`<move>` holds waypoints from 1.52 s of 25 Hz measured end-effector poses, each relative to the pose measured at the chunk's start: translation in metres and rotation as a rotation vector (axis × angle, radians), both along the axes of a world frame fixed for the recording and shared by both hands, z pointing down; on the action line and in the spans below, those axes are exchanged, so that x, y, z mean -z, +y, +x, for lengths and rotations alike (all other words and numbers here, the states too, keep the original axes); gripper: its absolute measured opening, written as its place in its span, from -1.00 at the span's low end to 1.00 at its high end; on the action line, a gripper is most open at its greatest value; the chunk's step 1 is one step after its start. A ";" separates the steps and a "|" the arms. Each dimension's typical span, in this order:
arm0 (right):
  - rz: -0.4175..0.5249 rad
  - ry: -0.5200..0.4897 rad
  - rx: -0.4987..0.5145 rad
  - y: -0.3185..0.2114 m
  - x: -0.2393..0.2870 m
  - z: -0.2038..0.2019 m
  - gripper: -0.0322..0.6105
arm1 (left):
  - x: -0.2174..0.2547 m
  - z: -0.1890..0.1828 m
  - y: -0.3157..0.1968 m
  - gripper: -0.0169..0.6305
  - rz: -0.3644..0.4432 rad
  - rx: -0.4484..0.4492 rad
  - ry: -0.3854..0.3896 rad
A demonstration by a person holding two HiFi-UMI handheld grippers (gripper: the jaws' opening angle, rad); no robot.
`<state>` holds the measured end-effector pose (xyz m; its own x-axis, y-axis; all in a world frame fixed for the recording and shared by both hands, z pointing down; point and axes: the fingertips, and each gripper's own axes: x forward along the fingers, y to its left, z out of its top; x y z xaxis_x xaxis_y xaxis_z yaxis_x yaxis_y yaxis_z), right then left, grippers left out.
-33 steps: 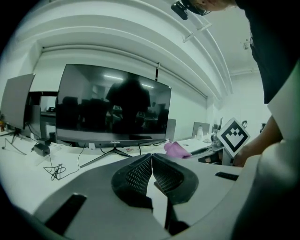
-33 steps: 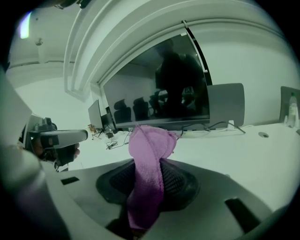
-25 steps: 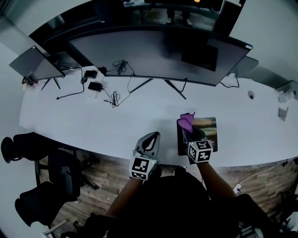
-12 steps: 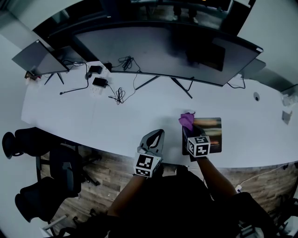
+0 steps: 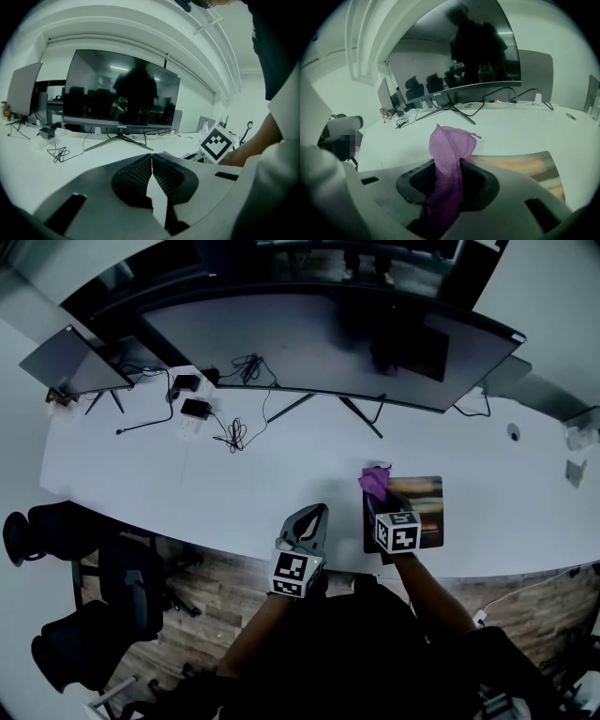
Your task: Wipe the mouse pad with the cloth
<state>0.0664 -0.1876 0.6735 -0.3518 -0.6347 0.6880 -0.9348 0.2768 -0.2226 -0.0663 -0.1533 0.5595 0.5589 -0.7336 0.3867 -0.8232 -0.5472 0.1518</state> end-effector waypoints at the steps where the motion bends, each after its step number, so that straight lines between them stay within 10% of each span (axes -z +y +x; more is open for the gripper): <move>1: 0.000 0.010 -0.001 0.001 0.001 0.003 -0.48 | -0.001 0.002 0.000 -0.88 -0.004 -0.005 -0.002; 38: -0.063 0.224 -0.141 0.009 -0.003 0.148 -0.48 | -0.015 0.068 -0.011 -0.88 0.013 -0.108 -0.048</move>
<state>0.2143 -0.1782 0.6762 -0.0974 -0.6205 0.7782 -0.9910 0.1325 -0.0184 0.0021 -0.1641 0.5745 0.6157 -0.6756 0.4054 -0.7657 -0.6344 0.1057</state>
